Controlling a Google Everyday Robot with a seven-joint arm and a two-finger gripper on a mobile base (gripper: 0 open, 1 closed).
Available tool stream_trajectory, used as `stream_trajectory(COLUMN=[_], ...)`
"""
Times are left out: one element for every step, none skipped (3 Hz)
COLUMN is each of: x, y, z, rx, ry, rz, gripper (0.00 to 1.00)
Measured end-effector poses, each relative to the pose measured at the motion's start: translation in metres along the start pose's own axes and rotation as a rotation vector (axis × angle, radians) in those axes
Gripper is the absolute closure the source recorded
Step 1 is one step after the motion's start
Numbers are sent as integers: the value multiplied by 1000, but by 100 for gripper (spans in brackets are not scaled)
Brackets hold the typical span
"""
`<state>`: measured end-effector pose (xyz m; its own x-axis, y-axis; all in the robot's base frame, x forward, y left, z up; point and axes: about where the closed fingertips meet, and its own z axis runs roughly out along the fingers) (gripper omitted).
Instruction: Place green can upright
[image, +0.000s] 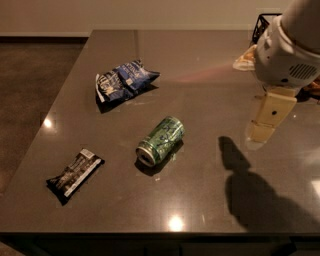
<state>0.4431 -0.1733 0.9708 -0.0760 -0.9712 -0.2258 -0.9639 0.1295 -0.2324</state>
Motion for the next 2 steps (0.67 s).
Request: stream_trajectory(x=[-44,-79], y=[12,27], z=[29,62], rx=[-87,-142], ry=[-27,-29], rz=[-211,-417], gripper=[0,0])
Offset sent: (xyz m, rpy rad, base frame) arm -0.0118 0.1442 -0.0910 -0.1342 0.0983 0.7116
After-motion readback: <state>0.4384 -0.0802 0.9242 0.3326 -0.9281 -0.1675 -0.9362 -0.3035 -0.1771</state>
